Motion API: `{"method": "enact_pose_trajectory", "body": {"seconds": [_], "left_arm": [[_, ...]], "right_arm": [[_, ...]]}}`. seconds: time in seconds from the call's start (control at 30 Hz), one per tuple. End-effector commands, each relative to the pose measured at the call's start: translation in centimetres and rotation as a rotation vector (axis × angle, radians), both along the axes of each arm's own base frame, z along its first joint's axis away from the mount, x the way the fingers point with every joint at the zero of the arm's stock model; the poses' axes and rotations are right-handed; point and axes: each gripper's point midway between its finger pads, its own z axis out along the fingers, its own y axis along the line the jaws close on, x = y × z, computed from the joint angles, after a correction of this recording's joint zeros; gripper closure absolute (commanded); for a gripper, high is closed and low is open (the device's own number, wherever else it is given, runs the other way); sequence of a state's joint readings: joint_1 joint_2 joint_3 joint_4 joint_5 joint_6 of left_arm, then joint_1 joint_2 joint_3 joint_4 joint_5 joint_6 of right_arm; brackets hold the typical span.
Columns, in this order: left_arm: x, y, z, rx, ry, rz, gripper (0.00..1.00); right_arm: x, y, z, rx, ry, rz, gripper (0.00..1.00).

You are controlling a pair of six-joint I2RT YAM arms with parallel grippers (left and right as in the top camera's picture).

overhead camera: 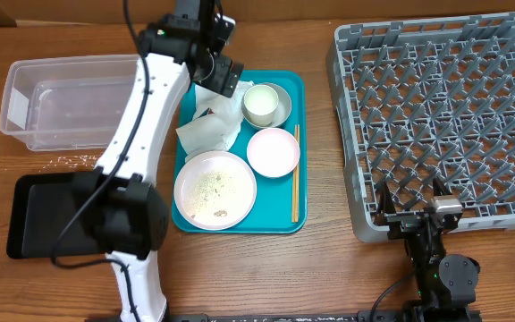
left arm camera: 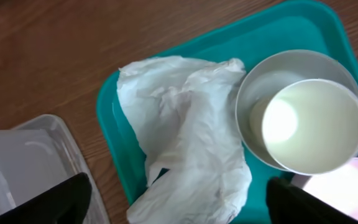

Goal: Sort waste into correct bins and load items into the dishwasher
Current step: 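Move the left gripper over the white tissue on the teal tray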

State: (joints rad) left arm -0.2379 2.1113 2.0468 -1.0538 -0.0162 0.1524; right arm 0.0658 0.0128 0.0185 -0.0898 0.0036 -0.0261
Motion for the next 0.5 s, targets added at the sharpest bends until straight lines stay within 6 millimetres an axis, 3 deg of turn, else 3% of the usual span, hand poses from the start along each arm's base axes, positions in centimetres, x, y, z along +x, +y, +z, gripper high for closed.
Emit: {"method": "enact_pose_trajectory", "body": {"seconds": [0.0,0.3,0.47], "left_arm": [[0.9,0.3,-1.8,0.019,0.022,0.014,0.20],[1.0,0.8,-8.3,0.033,0.149,0.065,0.23],[1.0,0.9,-9.6,0.038,0.170,0.068,0.26]], "right_arm": [[0.0,0.0,-0.1,0.000,-0.006,0.000,0.00],[0.0,0.0,-0.1,0.000,-0.006,0.000,0.00],[0.0,0.0,-0.1,0.000,-0.006,0.000,0.00]]}}
